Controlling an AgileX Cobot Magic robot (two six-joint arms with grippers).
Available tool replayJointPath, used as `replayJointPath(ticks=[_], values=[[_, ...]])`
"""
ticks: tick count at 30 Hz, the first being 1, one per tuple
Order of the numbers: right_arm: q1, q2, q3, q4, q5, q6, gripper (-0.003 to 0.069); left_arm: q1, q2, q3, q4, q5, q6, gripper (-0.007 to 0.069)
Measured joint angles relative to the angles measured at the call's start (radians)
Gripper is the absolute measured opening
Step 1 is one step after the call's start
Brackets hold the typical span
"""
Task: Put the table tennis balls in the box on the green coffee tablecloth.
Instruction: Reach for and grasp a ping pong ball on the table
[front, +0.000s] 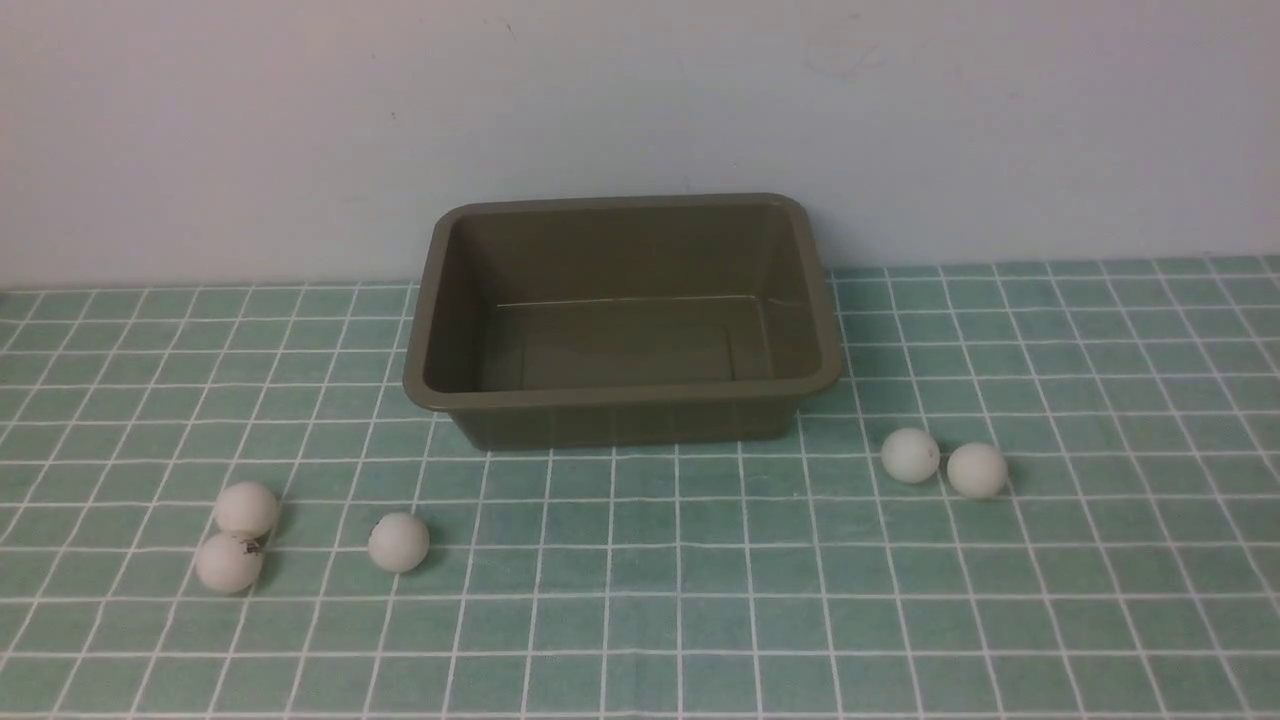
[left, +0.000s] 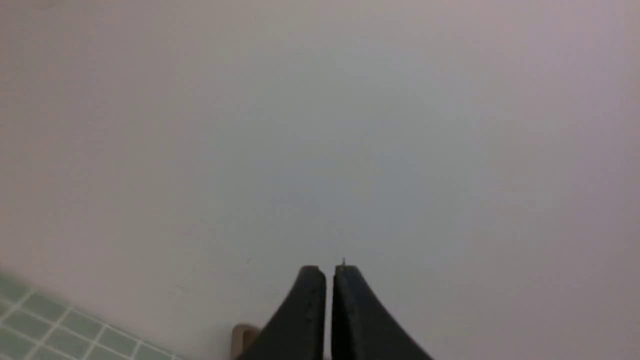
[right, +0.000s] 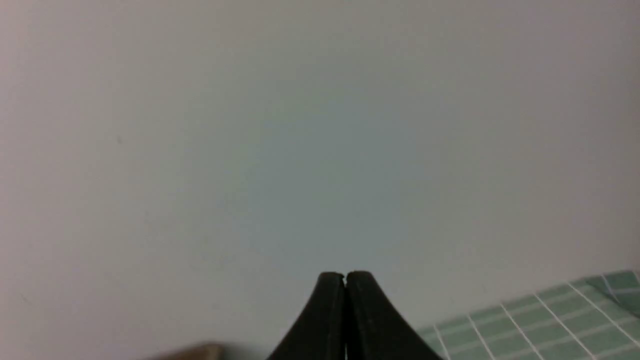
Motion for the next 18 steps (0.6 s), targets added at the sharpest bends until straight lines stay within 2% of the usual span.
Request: replayJointPath(ticks=[3,5,7,9,11,15,18], values=[[0.0,0.098,-0.088,-0.043,0.149,-0.047,-0.001,0.0,0.194,-0.13,0.202,0.309,0.032,0.0009],[0.0,0.206,-0.158,-0.016,0.283,-0.16,-0.001,0.0,0.29,-0.177,0.269,0.406,0.031,0.0009],[0.0,0.329,-0.221,0.073,0.409,-0.334,-0.001,0.0,0.439,-0.253,0.372,0.509,0.004,0.0009],[0.0,0.463,-0.271,0.179,0.501,-0.489,-0.001,0.0,0.547,-0.305,0.445,0.542,-0.033,0.0009],[0.0,0.588,-0.325,0.264,0.57,-0.607,-0.001,0.0,0.669,-0.364,0.539,0.574,-0.12,0.0009],[0.0,0.82,-0.427,0.321,0.613,-0.674,-0.001,0.0,0.882,-0.454,0.703,0.66,-0.294,0.0009],[0.023,0.988,-0.523,0.307,0.637,-0.677,-0.001,0.0,0.985,-0.491,0.758,0.707,-0.319,0.0009]])
